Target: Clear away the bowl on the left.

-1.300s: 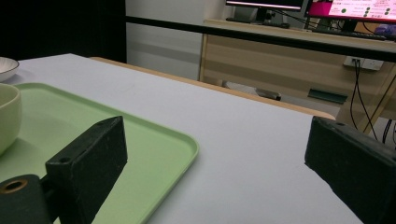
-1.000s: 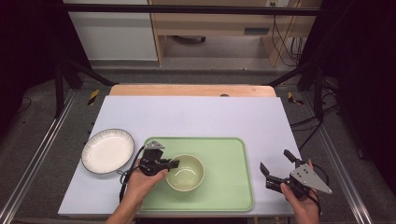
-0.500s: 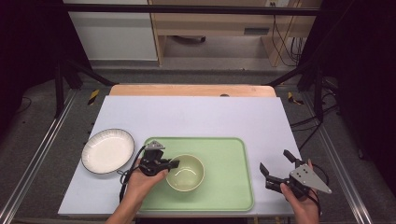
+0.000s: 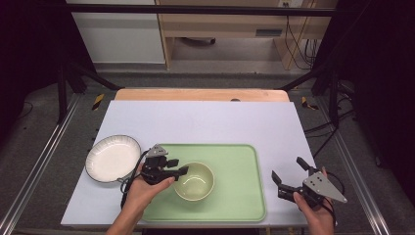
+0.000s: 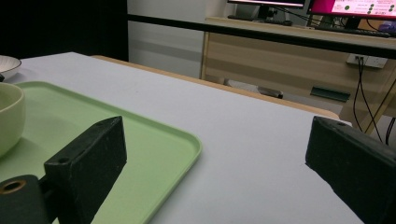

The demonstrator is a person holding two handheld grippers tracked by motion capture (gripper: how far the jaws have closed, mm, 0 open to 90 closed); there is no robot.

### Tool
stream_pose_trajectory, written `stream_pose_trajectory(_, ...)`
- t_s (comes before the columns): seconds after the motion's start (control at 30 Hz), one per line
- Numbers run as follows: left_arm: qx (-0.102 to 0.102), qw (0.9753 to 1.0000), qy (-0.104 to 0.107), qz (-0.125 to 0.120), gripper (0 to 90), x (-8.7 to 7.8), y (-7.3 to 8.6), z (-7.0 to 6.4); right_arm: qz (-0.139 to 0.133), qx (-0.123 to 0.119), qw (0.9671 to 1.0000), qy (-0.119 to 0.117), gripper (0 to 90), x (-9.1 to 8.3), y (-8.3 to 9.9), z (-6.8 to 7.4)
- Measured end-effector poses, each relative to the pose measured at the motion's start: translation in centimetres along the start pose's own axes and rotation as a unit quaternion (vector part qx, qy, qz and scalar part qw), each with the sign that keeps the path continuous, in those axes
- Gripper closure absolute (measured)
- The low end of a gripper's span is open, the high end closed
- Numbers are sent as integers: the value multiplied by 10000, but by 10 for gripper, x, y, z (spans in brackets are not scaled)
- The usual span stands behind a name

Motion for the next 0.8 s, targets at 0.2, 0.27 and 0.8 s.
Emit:
stream_pose_trajectory(0.2, 258, 9986, 197, -427, 231, -11, -2, -1, -15, -24, 10000, 8, 53, -3, 0, 1)
stream_pose_trajectory(0.27, 406, 9974, 202, -560, 200, -16, -3, 0, -36, -9, 10000, 20, 53, -3, -1, 1)
stream_pose_trajectory(0.8, 914, 9884, 190, -1201, 152, -48, 0, 19, 1, 1, 10000, 13, 50, -2, 0, 2)
Point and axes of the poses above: each handheld gripper's, and its own axes: x roughly forward along the jaws, y roughly out of its underside, z roughly to its left, the point moved 1 cm from there along x, roughly forward along the jaws
